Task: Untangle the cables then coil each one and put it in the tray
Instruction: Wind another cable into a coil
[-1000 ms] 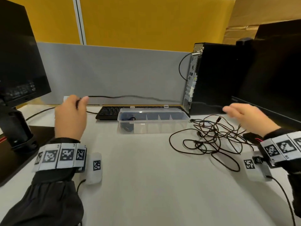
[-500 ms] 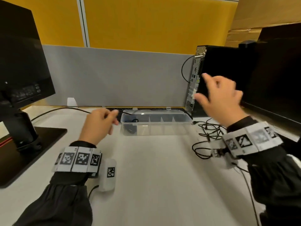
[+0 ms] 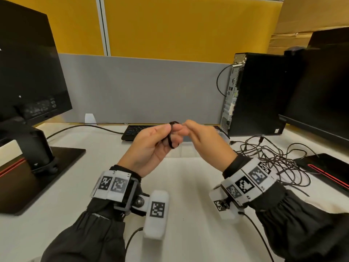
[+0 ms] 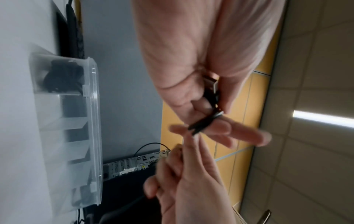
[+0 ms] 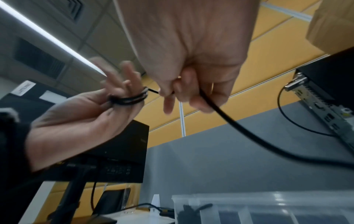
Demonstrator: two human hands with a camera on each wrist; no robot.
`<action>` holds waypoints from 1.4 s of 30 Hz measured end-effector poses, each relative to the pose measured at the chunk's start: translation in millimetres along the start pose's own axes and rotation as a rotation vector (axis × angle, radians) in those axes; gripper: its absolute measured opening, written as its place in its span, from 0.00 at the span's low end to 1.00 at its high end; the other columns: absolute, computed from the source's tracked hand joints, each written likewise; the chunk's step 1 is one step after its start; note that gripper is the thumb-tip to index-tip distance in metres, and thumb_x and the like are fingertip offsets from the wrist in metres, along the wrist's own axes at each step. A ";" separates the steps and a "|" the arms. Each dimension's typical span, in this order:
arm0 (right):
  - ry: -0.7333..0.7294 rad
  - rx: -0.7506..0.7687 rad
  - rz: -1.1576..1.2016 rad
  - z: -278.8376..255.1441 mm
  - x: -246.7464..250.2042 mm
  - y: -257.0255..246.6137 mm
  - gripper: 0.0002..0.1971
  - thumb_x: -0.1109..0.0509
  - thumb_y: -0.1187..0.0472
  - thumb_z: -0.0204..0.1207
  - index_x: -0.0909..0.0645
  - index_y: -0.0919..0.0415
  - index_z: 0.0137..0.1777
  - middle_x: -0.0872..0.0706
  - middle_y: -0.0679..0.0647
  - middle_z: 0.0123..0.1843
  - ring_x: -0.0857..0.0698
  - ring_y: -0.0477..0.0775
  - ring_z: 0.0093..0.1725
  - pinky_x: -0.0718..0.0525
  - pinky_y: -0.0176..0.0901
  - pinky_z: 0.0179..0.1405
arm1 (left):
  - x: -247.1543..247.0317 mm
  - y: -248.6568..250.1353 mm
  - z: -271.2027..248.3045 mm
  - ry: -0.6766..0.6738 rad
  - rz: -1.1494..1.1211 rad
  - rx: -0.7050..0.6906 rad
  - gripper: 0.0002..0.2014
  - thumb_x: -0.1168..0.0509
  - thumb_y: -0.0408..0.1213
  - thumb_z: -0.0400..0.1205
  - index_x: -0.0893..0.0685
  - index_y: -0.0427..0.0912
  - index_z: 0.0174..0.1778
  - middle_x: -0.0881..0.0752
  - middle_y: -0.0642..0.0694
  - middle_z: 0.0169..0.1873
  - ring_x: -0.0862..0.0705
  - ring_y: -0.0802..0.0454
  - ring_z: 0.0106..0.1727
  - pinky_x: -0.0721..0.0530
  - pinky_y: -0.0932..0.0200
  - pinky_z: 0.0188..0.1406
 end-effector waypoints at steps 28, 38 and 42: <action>-0.343 -0.124 -0.079 -2.6 -21.4 27.7 0.17 0.49 0.50 0.86 0.22 0.49 0.66 0.14 0.52 0.58 0.17 0.55 0.57 0.21 0.52 0.60 | -3.9 -8.9 -0.4 0.028 0.115 0.026 0.14 0.46 0.35 0.83 0.20 0.34 0.36 0.20 0.45 0.22 0.21 0.57 0.25 0.19 0.68 0.33; -0.561 0.007 -0.239 -41.5 -29.2 -9.3 0.15 0.51 0.49 0.86 0.23 0.46 0.61 0.16 0.43 0.45 0.22 0.48 0.43 0.20 0.48 0.47 | 37.8 0.1 9.6 0.271 -0.027 -0.131 0.09 0.46 0.29 0.85 0.21 0.32 0.51 0.09 0.44 0.41 0.11 0.53 0.51 0.17 0.64 0.58; -0.552 0.065 -0.221 -49.4 -18.1 -32.9 0.16 0.50 0.45 0.85 0.20 0.46 0.54 0.28 0.39 0.29 0.28 0.39 0.32 0.30 0.36 0.33 | 48.1 2.0 11.0 0.310 -0.015 -0.137 0.14 0.51 0.31 0.88 0.21 0.32 0.50 0.09 0.42 0.40 0.11 0.52 0.50 0.16 0.62 0.56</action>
Point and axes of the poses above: each hand's wrist, its own z-axis towards the middle knuckle, its own x-axis out of the back of the hand, y = z × x, the point moved 7 cm from there along z, towards the middle knuckle
